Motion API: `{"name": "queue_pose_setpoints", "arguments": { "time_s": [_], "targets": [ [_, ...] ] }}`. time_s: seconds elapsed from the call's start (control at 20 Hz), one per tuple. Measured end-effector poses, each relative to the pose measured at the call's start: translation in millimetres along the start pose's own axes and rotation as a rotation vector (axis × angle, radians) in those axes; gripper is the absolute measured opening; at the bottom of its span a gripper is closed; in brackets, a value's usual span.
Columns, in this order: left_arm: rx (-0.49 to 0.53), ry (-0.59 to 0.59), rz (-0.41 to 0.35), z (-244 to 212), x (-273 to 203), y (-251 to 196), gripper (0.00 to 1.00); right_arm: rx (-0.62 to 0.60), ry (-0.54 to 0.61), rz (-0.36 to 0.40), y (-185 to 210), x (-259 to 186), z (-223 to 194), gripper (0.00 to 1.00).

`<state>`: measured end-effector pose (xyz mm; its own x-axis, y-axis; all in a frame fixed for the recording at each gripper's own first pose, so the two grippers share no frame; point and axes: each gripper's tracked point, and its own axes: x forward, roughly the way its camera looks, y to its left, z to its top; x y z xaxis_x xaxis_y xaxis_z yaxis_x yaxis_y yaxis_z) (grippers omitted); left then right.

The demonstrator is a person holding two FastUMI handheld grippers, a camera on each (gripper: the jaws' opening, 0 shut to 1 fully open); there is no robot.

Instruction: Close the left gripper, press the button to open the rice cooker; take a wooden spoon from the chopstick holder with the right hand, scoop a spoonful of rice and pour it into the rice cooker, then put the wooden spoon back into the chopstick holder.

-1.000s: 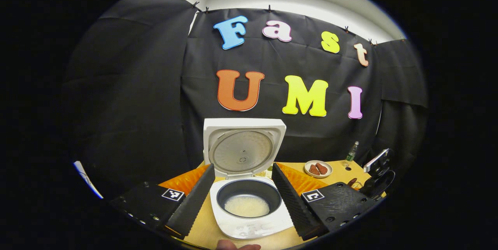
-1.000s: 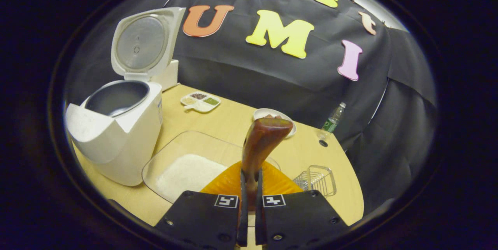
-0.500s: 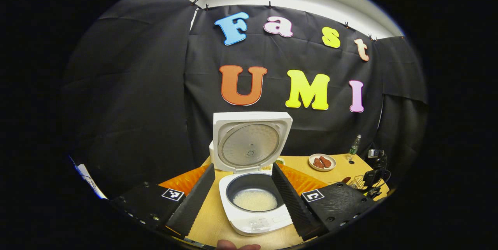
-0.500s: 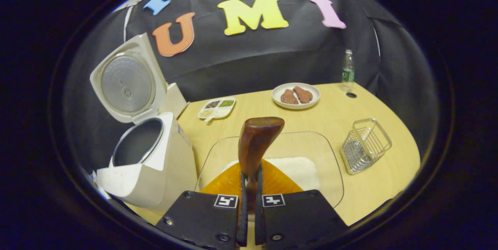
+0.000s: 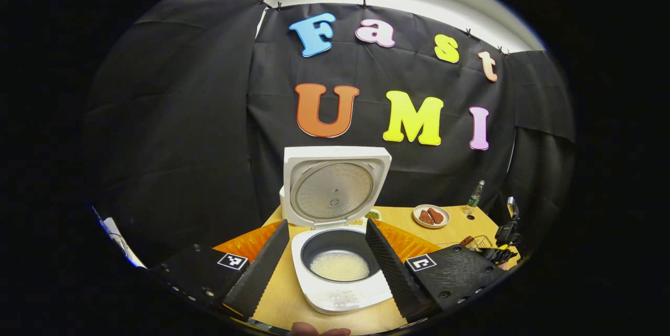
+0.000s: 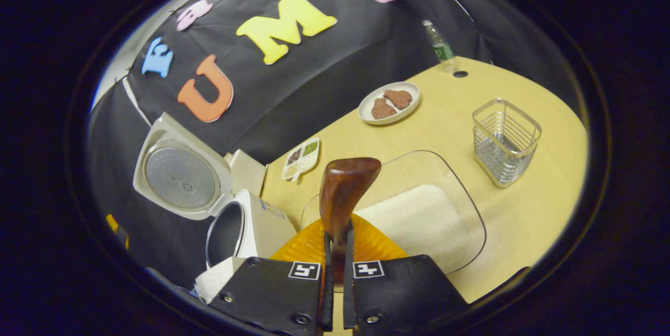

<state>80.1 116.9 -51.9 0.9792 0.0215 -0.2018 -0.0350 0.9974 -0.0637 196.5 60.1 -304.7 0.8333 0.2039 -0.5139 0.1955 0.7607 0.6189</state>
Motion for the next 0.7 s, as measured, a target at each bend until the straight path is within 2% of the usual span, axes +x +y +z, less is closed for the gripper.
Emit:
{"name": "queue_pose_setpoints", "arguments": {
  "time_s": [0.15,0.35,0.55,0.7],
  "targets": [
    [0.012,-0.008,0.001,3.1,-1.6,-6.9,0.94,0.15,-0.005,0.035,-16.2,-6.2,12.5,0.09],
    [-0.013,0.007,0.012,-2.0,-1.1,-13.5,0.94,0.264,-0.038,0.058,-34.9,-20.9,36.1,0.1],
    [-0.035,0.013,0.031,-9.1,-6.5,-16.9,0.94,0.316,-0.097,0.067,-45.0,-49.0,67.6,0.11],
    [-0.05,0.007,0.044,-14.3,-11.6,-13.9,0.94,0.309,-0.123,0.103,-28.2,-66.8,86.3,0.11]
  ]
}}
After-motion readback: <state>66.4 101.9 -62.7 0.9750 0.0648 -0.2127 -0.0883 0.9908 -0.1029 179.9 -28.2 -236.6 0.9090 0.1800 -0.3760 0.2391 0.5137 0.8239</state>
